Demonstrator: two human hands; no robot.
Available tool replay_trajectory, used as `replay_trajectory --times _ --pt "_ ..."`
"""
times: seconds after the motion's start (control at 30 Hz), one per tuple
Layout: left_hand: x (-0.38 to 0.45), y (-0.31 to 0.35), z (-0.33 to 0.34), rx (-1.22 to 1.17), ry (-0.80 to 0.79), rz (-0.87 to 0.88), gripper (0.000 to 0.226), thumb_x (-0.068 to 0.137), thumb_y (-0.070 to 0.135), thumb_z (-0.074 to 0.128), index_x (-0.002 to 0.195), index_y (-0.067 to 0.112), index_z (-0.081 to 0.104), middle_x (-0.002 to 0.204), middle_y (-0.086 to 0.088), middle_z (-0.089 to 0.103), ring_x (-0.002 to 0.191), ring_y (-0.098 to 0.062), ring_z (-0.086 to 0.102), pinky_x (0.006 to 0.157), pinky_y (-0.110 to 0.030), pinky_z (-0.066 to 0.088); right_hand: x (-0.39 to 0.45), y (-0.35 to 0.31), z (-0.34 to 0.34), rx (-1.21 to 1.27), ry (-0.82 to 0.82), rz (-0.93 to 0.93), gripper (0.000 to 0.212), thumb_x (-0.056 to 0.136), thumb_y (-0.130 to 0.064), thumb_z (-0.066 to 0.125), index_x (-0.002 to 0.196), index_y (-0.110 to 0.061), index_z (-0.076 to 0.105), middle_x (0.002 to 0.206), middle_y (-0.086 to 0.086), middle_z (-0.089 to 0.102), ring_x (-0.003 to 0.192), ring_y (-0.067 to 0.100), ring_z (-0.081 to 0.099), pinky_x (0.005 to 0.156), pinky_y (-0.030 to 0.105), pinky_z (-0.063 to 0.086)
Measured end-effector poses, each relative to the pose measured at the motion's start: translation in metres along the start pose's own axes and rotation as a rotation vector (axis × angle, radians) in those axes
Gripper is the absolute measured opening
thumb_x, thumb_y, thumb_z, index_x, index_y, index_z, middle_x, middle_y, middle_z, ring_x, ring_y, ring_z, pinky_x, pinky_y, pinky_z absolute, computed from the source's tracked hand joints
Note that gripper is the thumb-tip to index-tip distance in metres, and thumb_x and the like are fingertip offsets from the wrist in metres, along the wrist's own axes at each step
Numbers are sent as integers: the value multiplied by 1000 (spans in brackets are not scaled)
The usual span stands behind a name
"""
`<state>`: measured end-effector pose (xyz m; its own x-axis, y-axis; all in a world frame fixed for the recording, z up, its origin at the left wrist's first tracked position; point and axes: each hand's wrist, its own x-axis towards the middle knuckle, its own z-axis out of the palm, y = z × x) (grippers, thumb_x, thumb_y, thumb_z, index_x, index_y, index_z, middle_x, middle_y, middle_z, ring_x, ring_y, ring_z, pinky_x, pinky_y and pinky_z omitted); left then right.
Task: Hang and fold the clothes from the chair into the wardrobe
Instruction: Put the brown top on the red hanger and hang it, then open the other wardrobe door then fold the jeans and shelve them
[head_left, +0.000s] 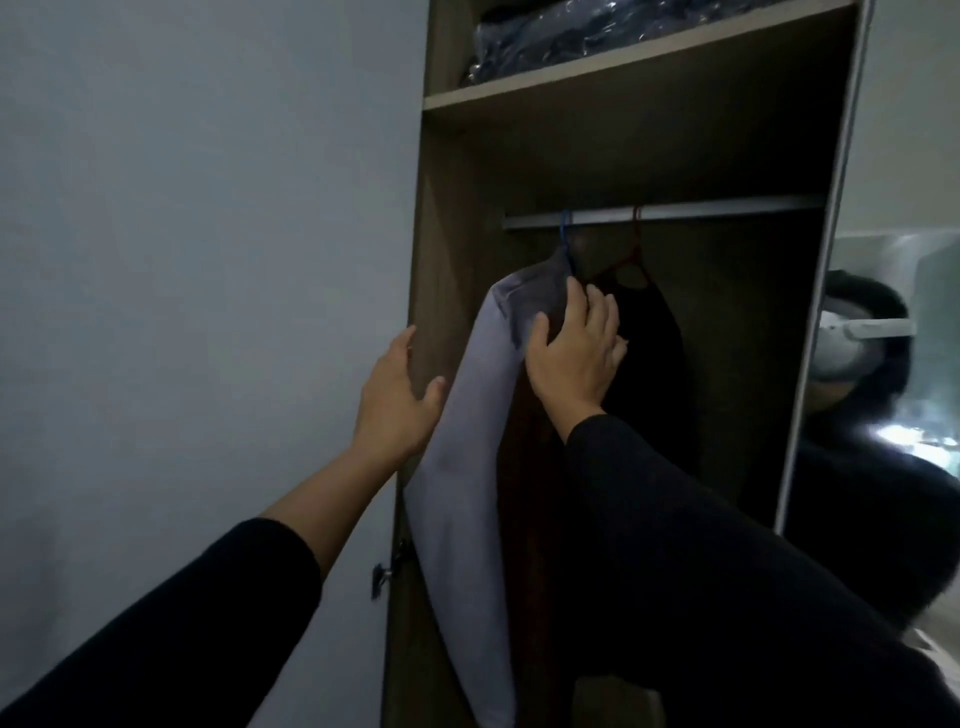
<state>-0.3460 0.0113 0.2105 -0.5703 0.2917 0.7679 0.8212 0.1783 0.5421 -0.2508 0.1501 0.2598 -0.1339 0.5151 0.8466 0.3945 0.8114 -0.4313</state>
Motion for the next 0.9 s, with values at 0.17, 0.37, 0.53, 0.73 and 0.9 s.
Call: replay_trajectory --times 0.17,0.37,0.53,0.73,0.9 --pt "-41 6 -50 104 39 -32 69 93 24 56 150 15 18 152 -8 32 139 -20 31 112 -28 24 -56 -16 -16 -35 -137 -208 61 94 -34 44 149 -21 24 157 6 22 147 24 11 113 48 19" --pt "-75 35 -132 219 217 -122 66 95 23 51 151 22 16 152 -2 29 140 -15 29 112 -28 25 -121 -48 -44 142 -281 -385 59 93 -33 48 147 -22 30 156 6 25 146 23 13 112 52 17" --pt "-108 45 -194 384 292 -190 65 95 24 49 151 22 15 154 1 26 141 -15 27 112 -29 25 -180 -72 -64 223 -408 -543 56 93 -34 45 146 -23 33 155 5 27 146 25 16 111 54 18" --pt "-133 39 -262 499 362 -288 64 95 26 49 150 20 17 155 -2 25 142 -19 26 113 -33 25 -246 -110 -81 279 -473 -739 53 81 -36 39 126 -17 58 136 9 54 130 29 48 96 57 40" --pt "-132 18 -298 504 354 -379 59 97 27 45 149 14 22 154 -5 27 143 -21 25 114 -34 21 -283 -150 -80 324 -472 -920 49 76 -33 44 115 -16 66 128 6 61 125 25 54 93 54 45"
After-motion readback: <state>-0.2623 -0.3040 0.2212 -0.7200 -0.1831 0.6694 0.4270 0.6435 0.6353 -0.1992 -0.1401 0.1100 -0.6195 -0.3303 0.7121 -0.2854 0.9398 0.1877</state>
